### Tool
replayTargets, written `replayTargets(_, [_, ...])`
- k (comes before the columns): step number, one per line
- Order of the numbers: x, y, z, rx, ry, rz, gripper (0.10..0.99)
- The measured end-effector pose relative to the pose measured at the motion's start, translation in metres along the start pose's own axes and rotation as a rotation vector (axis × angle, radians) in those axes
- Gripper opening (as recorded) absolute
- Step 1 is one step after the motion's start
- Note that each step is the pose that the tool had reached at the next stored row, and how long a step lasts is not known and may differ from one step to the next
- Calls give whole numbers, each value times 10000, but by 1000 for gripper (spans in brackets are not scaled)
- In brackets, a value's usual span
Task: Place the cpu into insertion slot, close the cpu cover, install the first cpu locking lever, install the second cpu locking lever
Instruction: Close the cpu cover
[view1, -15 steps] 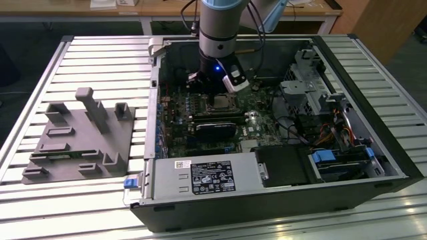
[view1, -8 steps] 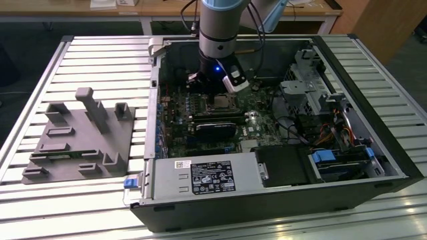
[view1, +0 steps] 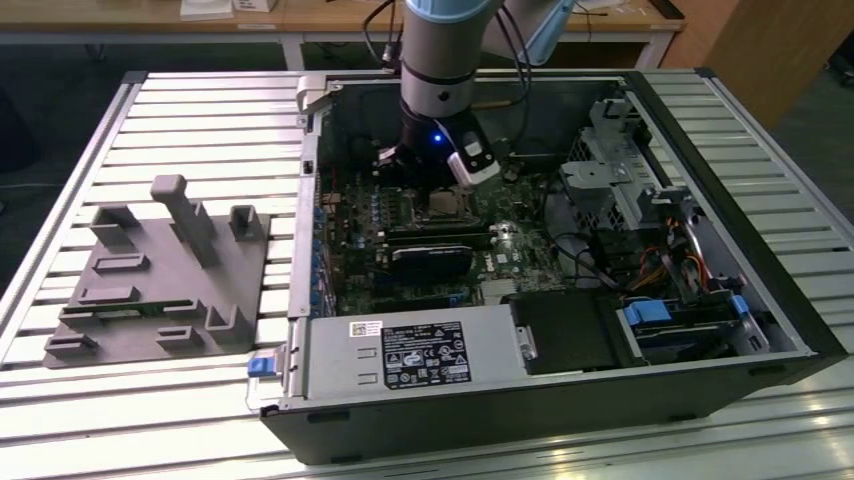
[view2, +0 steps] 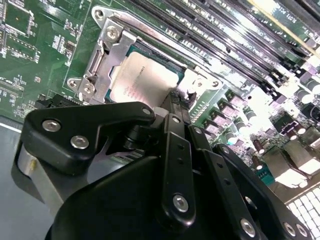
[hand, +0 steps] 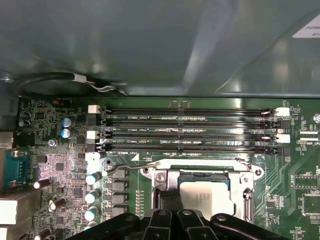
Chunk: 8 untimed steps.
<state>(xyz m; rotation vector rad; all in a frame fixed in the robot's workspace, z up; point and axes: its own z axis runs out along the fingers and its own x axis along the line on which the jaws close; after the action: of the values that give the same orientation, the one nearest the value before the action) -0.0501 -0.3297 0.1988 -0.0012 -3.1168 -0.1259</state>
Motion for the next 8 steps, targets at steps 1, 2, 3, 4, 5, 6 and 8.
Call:
replayTargets(1, [-6,0,-1,2,0,-1,106])
replayTargets(2, [-8,0,-1,2,0,-2,106])
replayTargets(3, [-8,0,-1,2,0,-1,106])
replayTargets(4, [-8,1,-5,2,0,-1,106])
replayTargets(5, [-8,1,-12,2,-2,-2,106])
replayTargets(6, [-8,2,-25,2,-1,-2,106])
replayTargets(8, [-7,7,-79,2,0,-2,106])
